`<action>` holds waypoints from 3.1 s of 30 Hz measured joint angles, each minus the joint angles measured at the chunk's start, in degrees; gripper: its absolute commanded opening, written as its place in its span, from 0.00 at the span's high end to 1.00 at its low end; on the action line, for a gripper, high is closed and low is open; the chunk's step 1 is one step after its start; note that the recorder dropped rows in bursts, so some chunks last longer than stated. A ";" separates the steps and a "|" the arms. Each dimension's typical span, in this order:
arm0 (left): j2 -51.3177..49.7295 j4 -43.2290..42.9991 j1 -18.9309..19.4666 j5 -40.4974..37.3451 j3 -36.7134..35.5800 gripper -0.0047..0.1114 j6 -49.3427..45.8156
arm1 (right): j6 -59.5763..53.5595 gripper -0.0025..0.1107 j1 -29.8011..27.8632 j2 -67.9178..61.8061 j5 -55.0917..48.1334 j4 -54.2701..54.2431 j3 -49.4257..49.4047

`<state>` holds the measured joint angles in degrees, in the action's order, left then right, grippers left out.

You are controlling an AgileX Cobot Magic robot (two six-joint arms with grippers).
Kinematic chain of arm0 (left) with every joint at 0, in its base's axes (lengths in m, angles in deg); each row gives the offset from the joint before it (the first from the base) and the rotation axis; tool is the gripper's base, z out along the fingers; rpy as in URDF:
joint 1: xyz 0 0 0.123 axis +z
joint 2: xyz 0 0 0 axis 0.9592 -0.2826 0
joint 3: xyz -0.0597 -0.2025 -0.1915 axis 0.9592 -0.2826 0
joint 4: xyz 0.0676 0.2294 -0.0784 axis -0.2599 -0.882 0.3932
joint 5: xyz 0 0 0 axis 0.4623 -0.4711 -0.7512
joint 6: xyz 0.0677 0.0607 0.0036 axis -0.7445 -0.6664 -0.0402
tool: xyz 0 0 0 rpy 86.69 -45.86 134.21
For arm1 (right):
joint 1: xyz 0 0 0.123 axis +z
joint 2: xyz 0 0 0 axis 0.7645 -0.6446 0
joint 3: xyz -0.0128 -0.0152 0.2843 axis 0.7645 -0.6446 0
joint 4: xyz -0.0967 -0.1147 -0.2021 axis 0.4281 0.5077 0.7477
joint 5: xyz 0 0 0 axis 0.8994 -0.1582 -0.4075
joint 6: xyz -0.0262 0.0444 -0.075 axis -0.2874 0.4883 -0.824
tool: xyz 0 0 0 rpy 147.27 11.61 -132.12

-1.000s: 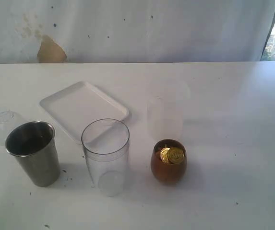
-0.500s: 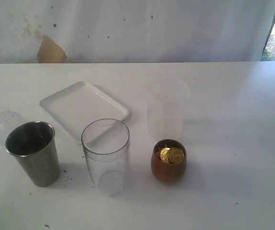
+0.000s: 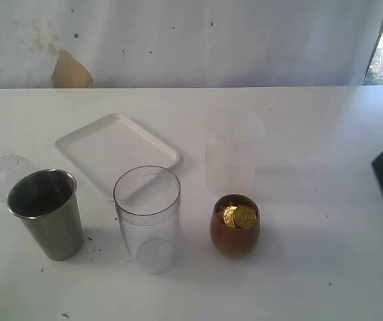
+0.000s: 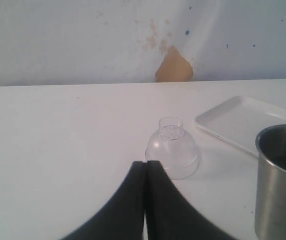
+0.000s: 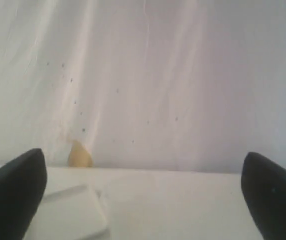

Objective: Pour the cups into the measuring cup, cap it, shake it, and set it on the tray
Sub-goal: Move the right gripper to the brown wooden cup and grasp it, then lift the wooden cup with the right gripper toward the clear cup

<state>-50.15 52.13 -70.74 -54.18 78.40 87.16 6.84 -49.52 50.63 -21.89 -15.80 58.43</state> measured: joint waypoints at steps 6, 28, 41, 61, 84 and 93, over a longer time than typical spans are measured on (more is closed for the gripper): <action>0.00 0.00 0.00 0.00 0.00 0.96 0.00 | -2.76 0.11 0.00 -22.80 15.28 8.31 0.00; 0.00 0.00 0.00 0.00 0.00 0.96 0.00 | -27.46 0.11 1.12 -77.65 30.29 19.08 11.97; 0.00 0.00 0.00 0.00 0.00 0.96 0.00 | -29.10 0.11 6.51 -88.33 30.39 18.75 24.07; 0.00 0.00 0.00 0.00 0.00 0.96 0.00 | -24.14 0.11 8.82 -93.29 30.43 18.89 30.45; 0.00 0.00 0.00 0.00 0.00 0.96 0.00 | -24.01 0.11 8.82 -93.29 30.43 18.80 30.44; 0.00 0.00 0.00 0.00 0.00 0.96 0.00 | -26.38 0.68 8.82 -93.29 30.43 18.77 30.48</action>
<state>-50.15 52.13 -70.74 -54.18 78.40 87.16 -19.54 -40.70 -42.65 8.54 2.96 88.91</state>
